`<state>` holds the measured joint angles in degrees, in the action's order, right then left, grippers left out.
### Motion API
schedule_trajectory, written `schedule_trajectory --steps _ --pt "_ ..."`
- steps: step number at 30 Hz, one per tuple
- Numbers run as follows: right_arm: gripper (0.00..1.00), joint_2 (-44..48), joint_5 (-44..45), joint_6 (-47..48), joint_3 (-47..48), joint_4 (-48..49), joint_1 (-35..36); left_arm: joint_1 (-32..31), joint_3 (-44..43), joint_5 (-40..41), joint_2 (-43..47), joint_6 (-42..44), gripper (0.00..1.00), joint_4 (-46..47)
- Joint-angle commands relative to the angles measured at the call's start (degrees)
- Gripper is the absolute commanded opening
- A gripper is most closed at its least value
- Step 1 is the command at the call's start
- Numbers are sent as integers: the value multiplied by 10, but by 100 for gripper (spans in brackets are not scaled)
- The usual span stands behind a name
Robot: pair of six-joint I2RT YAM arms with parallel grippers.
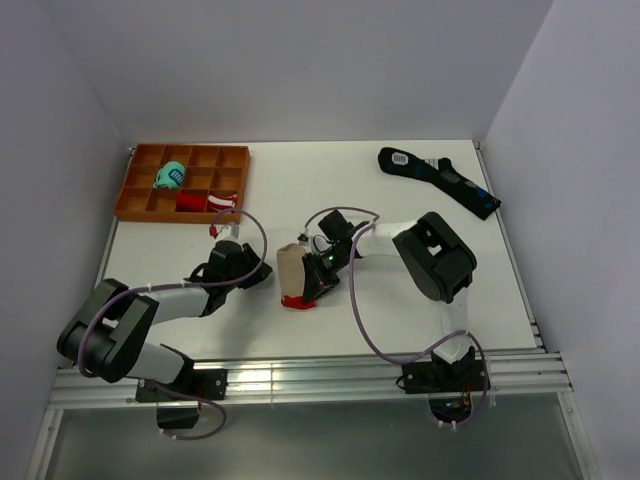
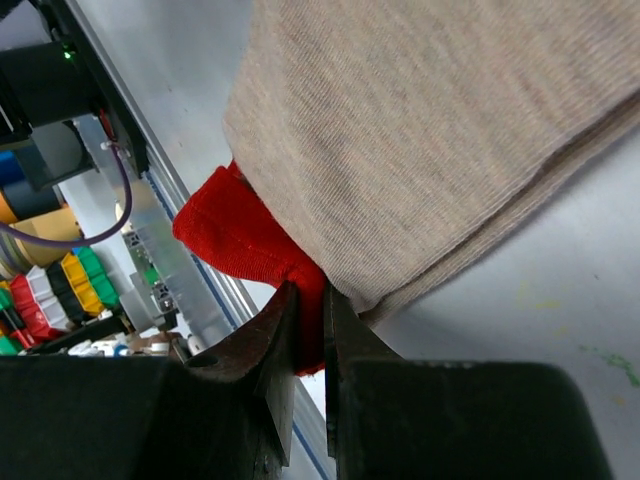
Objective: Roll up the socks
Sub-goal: Roll the sock at the center of the board.
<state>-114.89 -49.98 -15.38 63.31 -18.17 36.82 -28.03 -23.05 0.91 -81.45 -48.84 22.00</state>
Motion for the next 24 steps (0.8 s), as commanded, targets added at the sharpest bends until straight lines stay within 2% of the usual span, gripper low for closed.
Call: schedule_trajectory --steps 1,5,13,17,21,22,24 --pt "3 -24 99 32 -2 -74 -1 3 14 -4 35 20 34 30" --pt "2 -30 104 35 8 -85 1 -1 74 -82 84 28 36 110" --pt "2 -34 111 35 21 -100 1 -51 164 -122 148 50 36 249" --pt "2 -36 113 35 29 -106 0 -108 176 -86 170 70 36 254" --pt "2 -37 115 35 30 -107 0 -125 183 -78 178 81 38 260" --pt "2 -37 115 35 29 -106 0 -127 182 -72 179 80 43 256" --pt "1 -38 114 37 28 -106 0 -129 175 -58 170 85 46 241"
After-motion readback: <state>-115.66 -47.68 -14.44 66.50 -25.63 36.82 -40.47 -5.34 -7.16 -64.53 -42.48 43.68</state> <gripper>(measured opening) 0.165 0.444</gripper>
